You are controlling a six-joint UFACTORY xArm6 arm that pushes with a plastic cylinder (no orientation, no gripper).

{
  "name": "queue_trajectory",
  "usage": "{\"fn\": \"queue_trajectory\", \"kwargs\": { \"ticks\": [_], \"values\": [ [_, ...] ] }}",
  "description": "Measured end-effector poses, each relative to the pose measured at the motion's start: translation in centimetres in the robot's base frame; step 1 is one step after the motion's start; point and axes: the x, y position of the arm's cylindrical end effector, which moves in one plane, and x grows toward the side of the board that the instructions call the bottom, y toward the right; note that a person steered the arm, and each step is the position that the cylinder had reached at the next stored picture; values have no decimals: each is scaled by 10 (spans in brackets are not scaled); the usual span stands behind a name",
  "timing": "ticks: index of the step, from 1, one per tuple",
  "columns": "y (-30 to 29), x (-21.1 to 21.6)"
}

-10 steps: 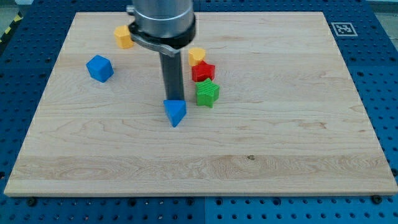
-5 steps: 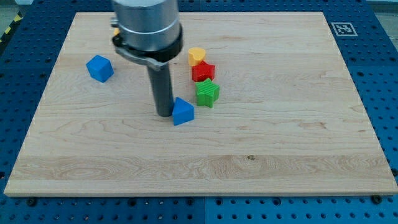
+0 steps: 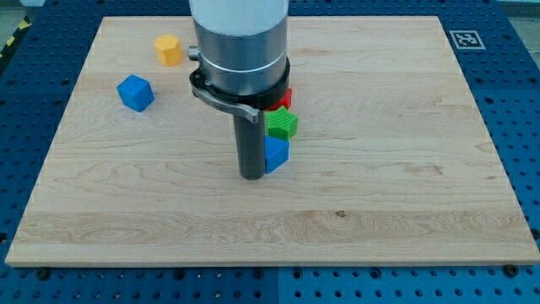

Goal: Move the blue triangle below the green star

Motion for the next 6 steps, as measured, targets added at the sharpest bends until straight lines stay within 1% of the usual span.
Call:
{"fn": "queue_trajectory", "kwargs": {
  "ticks": [2,4,5,6],
  "values": [
    [17,0],
    [14,2],
    [-33,0],
    [-97,-23]
  ]
}}
